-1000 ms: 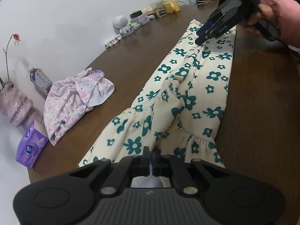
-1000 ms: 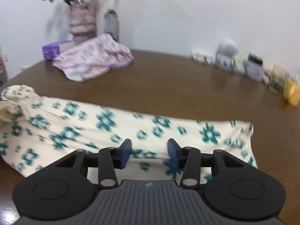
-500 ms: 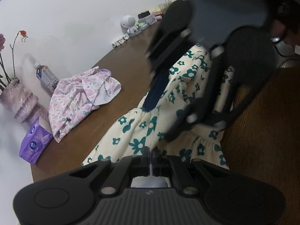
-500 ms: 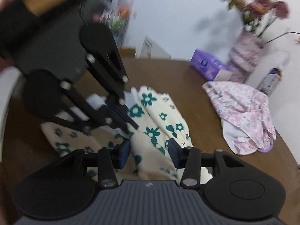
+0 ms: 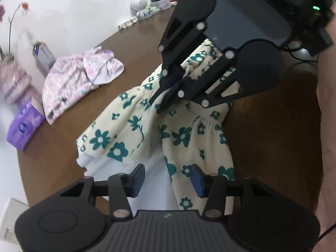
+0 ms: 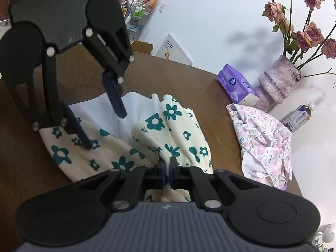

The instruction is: Fold clothes

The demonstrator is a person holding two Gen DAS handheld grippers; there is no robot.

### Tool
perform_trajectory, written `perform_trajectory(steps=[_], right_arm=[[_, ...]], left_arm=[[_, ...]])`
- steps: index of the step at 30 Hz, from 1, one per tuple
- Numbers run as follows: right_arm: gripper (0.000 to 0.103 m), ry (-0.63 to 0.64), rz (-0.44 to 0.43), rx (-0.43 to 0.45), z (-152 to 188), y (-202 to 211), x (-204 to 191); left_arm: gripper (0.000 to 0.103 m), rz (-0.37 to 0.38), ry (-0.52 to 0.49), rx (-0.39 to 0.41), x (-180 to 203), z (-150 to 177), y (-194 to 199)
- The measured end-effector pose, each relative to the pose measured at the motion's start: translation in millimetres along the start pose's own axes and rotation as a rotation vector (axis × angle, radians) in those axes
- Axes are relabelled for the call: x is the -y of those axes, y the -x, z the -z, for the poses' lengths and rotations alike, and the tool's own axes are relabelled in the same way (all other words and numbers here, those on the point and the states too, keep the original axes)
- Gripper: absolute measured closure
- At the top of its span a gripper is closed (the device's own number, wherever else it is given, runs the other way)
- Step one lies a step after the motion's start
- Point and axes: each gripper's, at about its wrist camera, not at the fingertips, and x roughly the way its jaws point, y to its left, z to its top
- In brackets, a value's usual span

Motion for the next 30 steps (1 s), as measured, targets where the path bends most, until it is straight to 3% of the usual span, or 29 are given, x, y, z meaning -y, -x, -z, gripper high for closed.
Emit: perform_trajectory(steps=[1,2,3,7,12,16,19,22,24,26,30], right_arm=[[0.100,-0.002,0.004,0.005,-0.2,0.1,0.6],[0.100,-0.004,0.008,0.010,-0.3,0.3,1.3],[0.100,-0.009,0.011,0.017,0.1,1.4,2.2],[0.100,-0.037,0.024,0.052,2.2,7.4,6.5],[0.100,-0.088,0.030,0.103,6.3,20.1,12.1],[0.100,-0.123,0.016,0.118,9.5,20.4,12.5],[0.100,-0.135,-0.028,0.110,13.9,14.1,7.9],[0.099,-0.140,-0.056,0.093,18.0,7.4,2.9],[0.099,-0.144,-0.062,0.095,19.3,7.4,1.9],[0.098,-0.152,-0.067,0.115,18.5,12.0,4.2],[0.093,-0.171,-0.084,0.152,12.7,15.5,9.1]], left_arm=[[0.069,0.014,0.018,0.003,-2.2,-1.4,-1.4],[0.096,0.026,0.031,0.002,-4.0,-2.8,-2.9],[0.102,0.031,0.038,-0.001,-5.1,-4.1,-4.3],[0.103,-0.025,0.033,-0.002,-9.3,-11.0,-4.8],[0.103,-0.160,0.036,0.054,-25.9,-29.9,-1.9],[0.103,-0.234,0.005,0.028,-20.1,-30.0,-16.0],[0.101,-0.218,0.037,-0.001,-18.6,-23.3,-35.7],[0.094,-0.226,0.101,0.020,-23.3,-14.7,-35.3],[0.082,-0.239,0.141,0.035,-26.7,-8.6,-31.1],[0.076,-0.253,0.158,0.028,-27.8,-2.9,-22.3],[0.076,-0.263,0.190,0.025,-29.4,7.1,-6.5]])
